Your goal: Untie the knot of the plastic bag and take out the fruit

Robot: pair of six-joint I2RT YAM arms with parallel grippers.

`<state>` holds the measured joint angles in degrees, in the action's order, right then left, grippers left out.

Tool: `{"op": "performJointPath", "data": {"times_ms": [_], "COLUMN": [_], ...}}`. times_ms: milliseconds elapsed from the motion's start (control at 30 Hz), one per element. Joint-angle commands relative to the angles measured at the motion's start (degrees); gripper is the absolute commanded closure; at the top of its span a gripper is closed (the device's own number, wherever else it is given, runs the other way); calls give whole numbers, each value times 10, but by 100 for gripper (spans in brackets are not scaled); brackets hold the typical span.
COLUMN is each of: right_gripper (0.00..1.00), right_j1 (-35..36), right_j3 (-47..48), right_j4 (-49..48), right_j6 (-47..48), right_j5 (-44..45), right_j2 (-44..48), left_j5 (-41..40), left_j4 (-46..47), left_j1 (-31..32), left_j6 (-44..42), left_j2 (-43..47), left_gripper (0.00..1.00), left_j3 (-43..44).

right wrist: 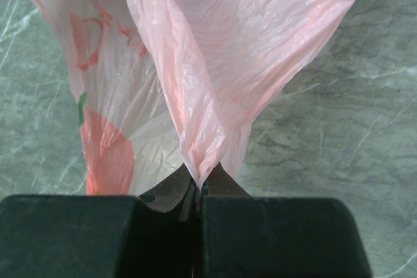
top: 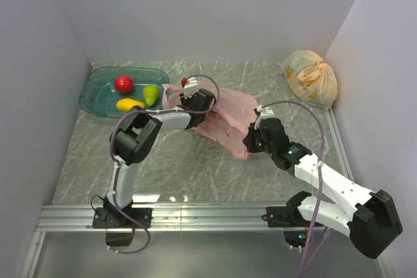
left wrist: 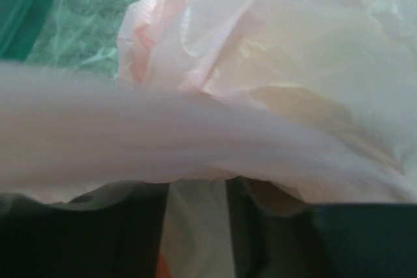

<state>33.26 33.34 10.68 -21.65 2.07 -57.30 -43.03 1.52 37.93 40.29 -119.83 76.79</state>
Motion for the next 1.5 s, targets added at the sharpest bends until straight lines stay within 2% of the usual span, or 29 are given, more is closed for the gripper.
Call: {"op": "performJointPath", "data": {"times_ms": [0, 67, 167, 267, 400, 500, 533, 600, 633, 700, 800, 967, 1067, 1300, 1467], "right_gripper": [100, 100, 100, 100, 100, 98, 85, 67, 50, 34, 26, 24, 21, 20, 18], "right_j1": [7, 6, 5, 5, 5, 6, 8, 9, 10, 12, 21, 37, 40, 43, 44], "right_j3": [1, 8, 17, 17, 16, 44, 63, 85, 105, 127, 172, 227, 259, 322, 316], "right_j4": [3, 11, 26, 50, 79, 106, 111, 127, 129, 131, 133, 121, 108, 92, 62], "right_j6": [-2, 4, 11, 3, 0, 13, 22, 47, 56, 84, 107, 130, 145, 236, 281], "right_j5": [3, 13, 41, 71, 71, 57, 50, 31, 24, -2, -19, -42, -71, -185, -189], "right_j2": [18, 25, 35, 56, 99, 104, 100, 93, 91, 90, 69, 4, -54, -169, -222], "left_j5": [-11, 5, 16, 38, 44, 29, 26, 12, -3, -9, -29, -43, -36, -35, -15], "left_j4": [48, 38, 19, -13, -76, -89, -88, -90, -95, -110, -120, -85, -71, -44, -21], "left_j1": [-8, -3, 10, 44, 109, 130, 130, 130, 130, 130, 130, 130, 130, 129, 113], "left_j6": [-18, -7, 25, 85, 160, 181, 175, 168, 161, 154, 153, 115, 98, 63, 49], "left_j2": [12, 26, 65, 129, 254, 336, 350, 369, 371, 366, 367, 384, 379, 355, 359], "left_gripper": [58, 60, 56, 57, 55, 53, 53, 52, 51, 47, 39, 20, 14, 12, 12], "left_j3": [-21, -36, -92, -178, -307, -349, -354, -352, -348, -331, -322, -316, -300, -273, -274]}}
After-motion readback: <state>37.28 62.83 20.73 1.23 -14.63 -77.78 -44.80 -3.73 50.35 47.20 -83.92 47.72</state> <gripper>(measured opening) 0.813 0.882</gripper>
